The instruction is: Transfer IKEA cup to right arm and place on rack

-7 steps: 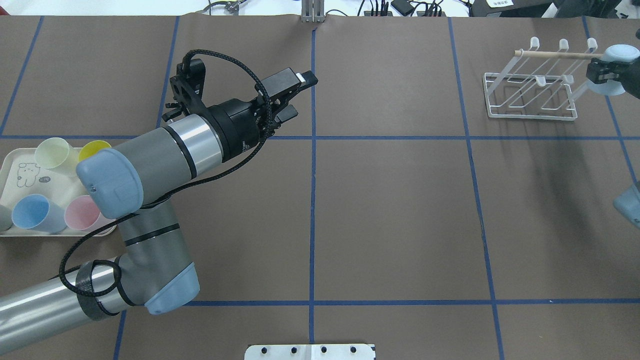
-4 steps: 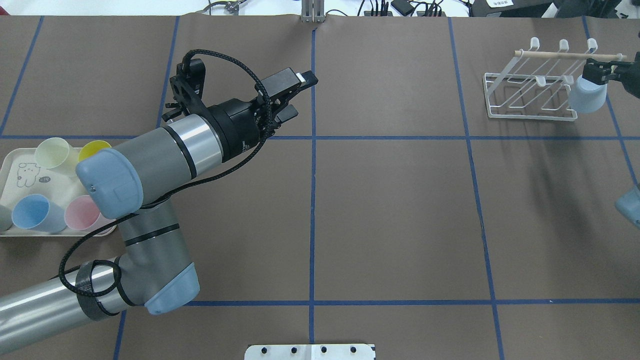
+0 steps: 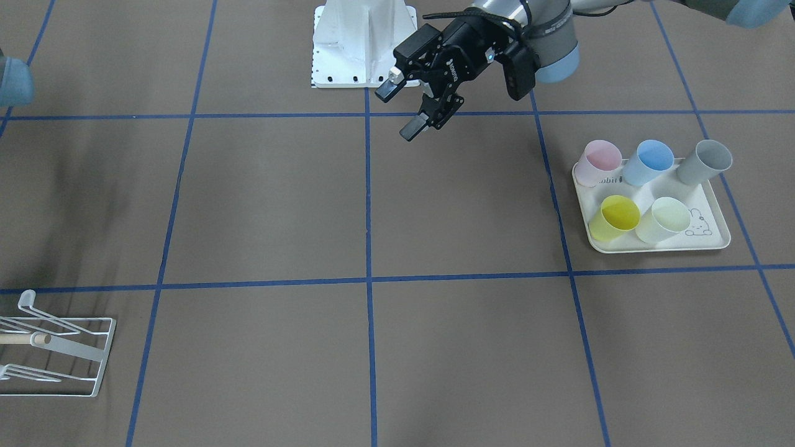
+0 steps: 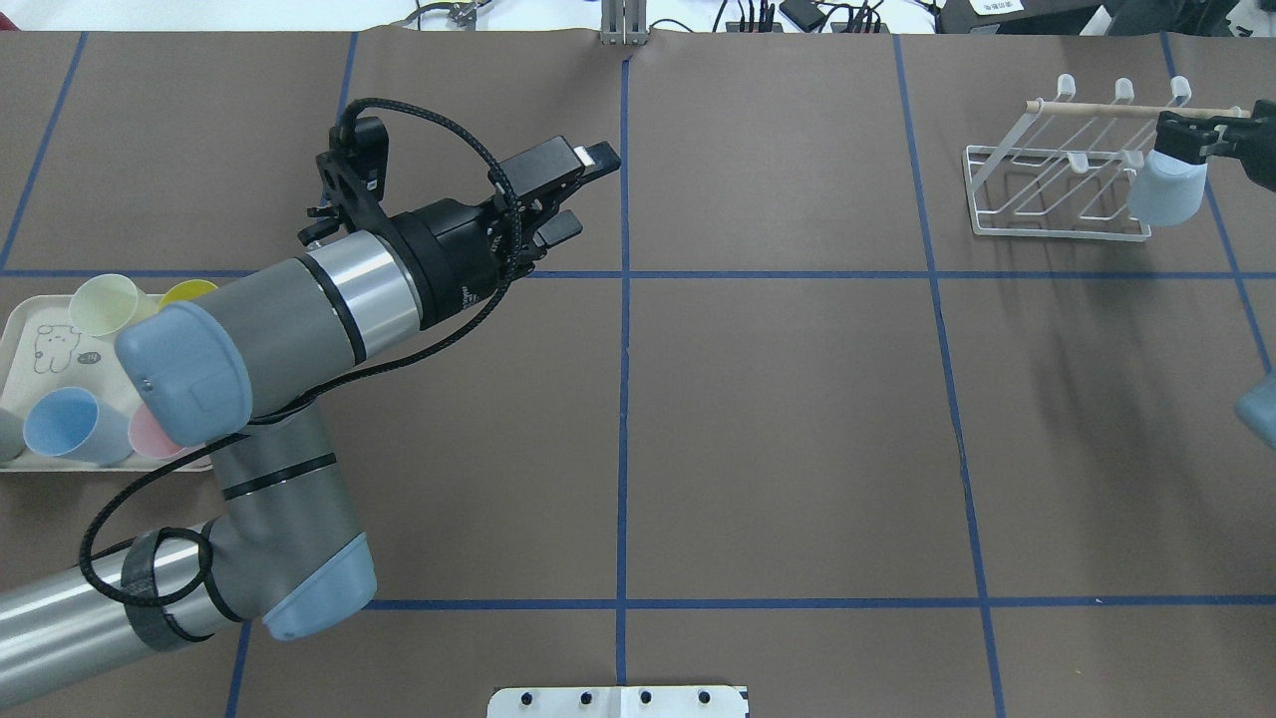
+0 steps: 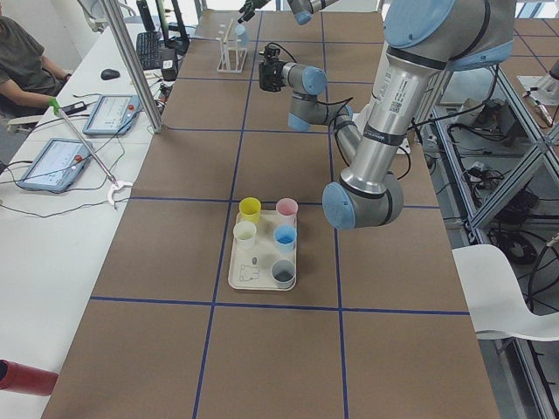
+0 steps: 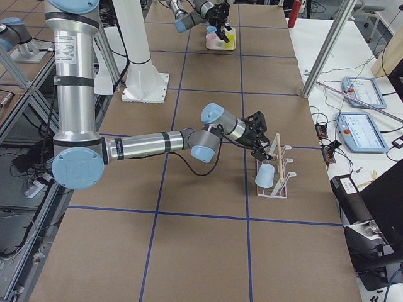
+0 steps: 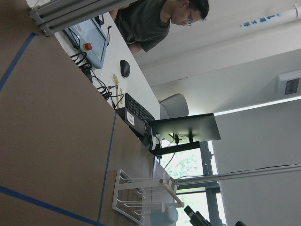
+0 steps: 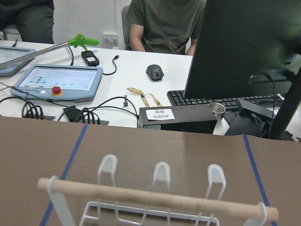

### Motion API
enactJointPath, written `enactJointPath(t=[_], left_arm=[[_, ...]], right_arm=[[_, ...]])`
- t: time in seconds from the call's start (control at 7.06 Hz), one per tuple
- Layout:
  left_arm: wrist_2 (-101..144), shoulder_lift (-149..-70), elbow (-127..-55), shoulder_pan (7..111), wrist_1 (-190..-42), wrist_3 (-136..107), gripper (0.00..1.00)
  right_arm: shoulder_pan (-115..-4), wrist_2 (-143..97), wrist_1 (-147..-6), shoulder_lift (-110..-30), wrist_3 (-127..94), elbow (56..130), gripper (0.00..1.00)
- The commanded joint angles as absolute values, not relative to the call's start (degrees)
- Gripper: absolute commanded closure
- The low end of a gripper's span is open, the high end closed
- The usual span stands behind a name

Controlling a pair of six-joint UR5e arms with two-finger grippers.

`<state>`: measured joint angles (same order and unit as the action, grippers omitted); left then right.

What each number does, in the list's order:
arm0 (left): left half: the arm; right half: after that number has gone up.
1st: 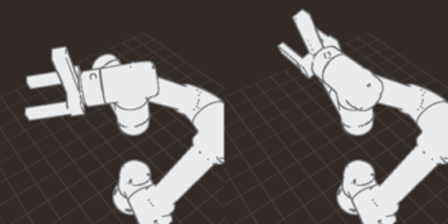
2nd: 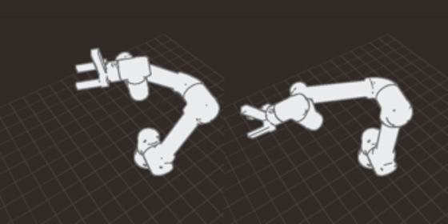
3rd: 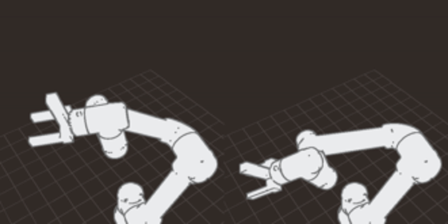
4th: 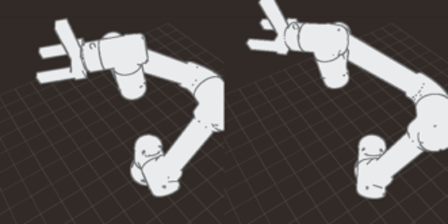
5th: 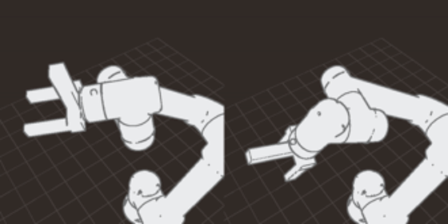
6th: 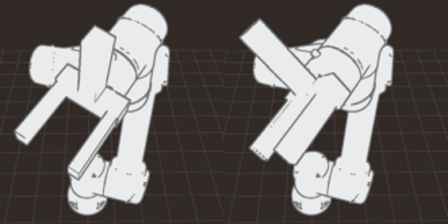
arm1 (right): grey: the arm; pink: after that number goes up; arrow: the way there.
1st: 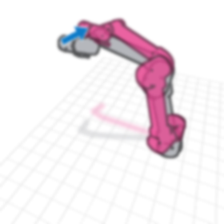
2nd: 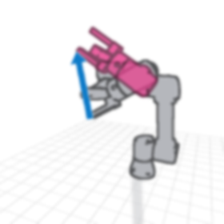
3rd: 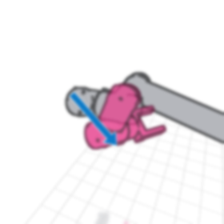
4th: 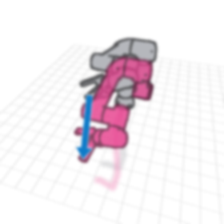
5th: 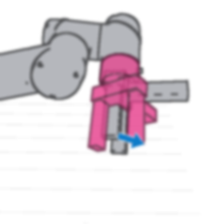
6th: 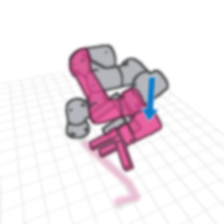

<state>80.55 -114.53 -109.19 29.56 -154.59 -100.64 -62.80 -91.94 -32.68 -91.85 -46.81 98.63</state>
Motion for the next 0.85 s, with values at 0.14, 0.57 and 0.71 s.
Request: enactJointPath(t=[0.14,0.57,0.71], left_arm=[[83.76,-109.70,-119.33,31.64,-140.06,-90.48,0.01],[95.21,-103.30,-123.40,39.86,-130.36,-74.67,0.01],[100.58,-100.84,-123.22,43.90,-128.25,-68.09,0.00]], right_arm=[[-62.93,-101.13,-36.18,-93.08,-57.43,108.07,0.01],[-62.75,-109.66,-36.39,-84.93,-79.90,110.04,0.01],[-62.67,-110.73,-36.47,-81.51,-86.94,110.47,0.01]])
